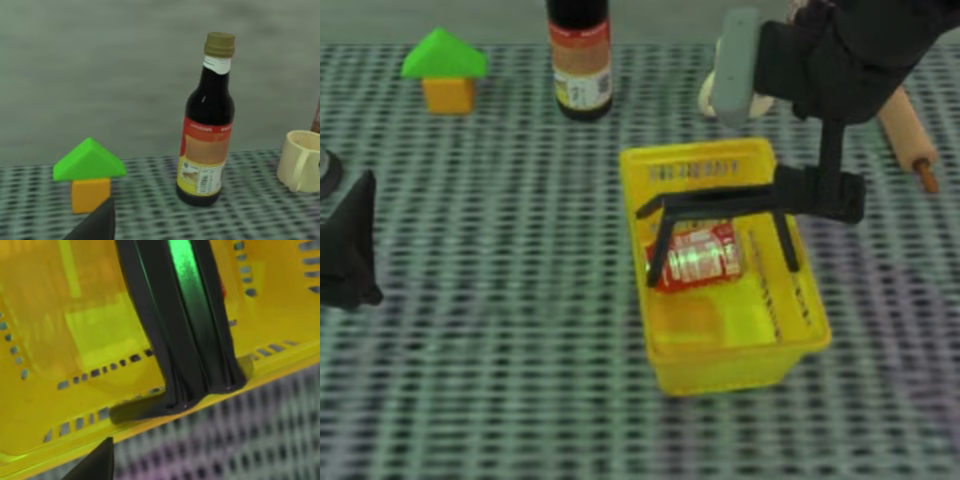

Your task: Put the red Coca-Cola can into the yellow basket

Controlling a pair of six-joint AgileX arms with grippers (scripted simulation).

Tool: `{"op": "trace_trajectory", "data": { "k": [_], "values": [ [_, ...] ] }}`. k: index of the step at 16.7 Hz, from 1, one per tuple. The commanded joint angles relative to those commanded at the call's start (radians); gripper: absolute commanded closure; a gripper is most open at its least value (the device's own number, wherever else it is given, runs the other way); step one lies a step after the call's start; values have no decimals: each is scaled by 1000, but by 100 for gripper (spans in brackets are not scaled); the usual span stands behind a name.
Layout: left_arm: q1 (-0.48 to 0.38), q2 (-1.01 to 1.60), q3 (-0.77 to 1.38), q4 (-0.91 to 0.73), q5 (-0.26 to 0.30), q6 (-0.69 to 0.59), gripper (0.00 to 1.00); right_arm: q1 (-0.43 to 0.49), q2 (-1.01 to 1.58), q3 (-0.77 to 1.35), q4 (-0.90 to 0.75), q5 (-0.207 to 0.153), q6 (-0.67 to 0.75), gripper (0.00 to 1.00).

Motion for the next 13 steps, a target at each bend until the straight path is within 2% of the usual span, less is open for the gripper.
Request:
{"op": "trace_trajectory", "data": {
  "k": [3,6,9,13],
  "values": [
    [22,-247,-145,-95,-132,28,0,62,214,211,-141,0,-96,0],
    [35,-405,-235,-147,-220,54,0,102,353,344,-235,0,-160,0],
    [41,-470,-269,-163,-257,66,0,121,412,399,-277,0,-188,0],
    [41,-470,-269,-163,-257,66,0,121,412,399,-277,0,-188,0]
  ]
}}
